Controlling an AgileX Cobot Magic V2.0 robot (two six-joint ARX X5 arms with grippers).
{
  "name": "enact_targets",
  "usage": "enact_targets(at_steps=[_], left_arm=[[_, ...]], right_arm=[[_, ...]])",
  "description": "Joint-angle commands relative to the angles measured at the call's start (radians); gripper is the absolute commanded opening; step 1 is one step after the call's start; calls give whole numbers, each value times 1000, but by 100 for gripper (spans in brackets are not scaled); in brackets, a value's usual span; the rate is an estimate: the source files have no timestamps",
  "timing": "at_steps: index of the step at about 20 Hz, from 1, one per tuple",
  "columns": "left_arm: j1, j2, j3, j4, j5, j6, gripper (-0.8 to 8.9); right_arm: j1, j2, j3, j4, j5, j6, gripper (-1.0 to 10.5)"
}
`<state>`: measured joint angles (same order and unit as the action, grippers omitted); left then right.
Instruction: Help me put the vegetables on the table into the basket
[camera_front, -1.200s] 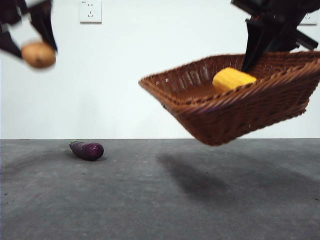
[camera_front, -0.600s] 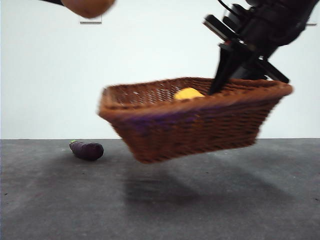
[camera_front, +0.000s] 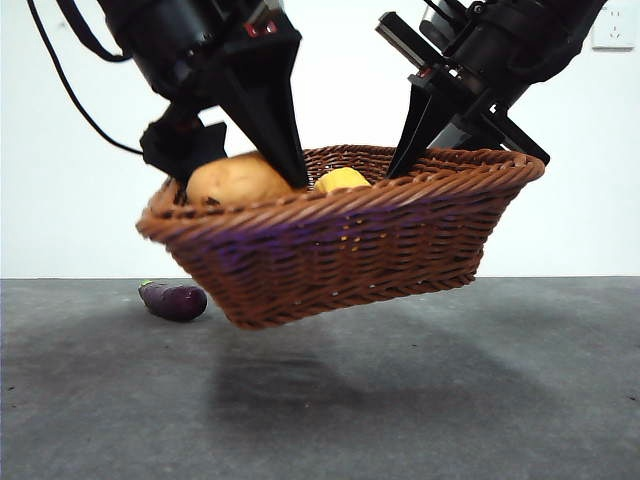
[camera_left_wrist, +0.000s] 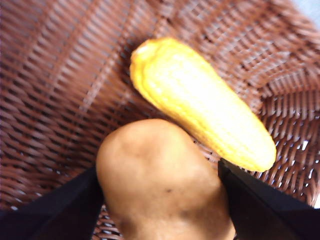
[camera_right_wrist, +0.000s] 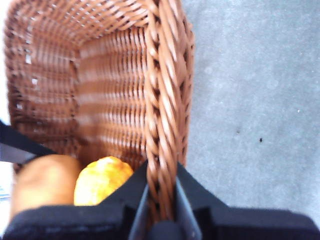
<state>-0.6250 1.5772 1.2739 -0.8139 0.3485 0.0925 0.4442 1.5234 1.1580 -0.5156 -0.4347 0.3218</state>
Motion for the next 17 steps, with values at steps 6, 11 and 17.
enact_targets(at_steps=[6,11,17], left_arm=[[-11,22,-9,-51,77,-66,471],[-8,-2,-8,-56,78,-89,471],[91,-175,51,-53,51,-154,471]], right_arm=[[-1,-3,-3,47,-11,17,-12],[-2,-3,-3,44,-11,14,-12],[-64,-12,0,43,-14,12,-12]])
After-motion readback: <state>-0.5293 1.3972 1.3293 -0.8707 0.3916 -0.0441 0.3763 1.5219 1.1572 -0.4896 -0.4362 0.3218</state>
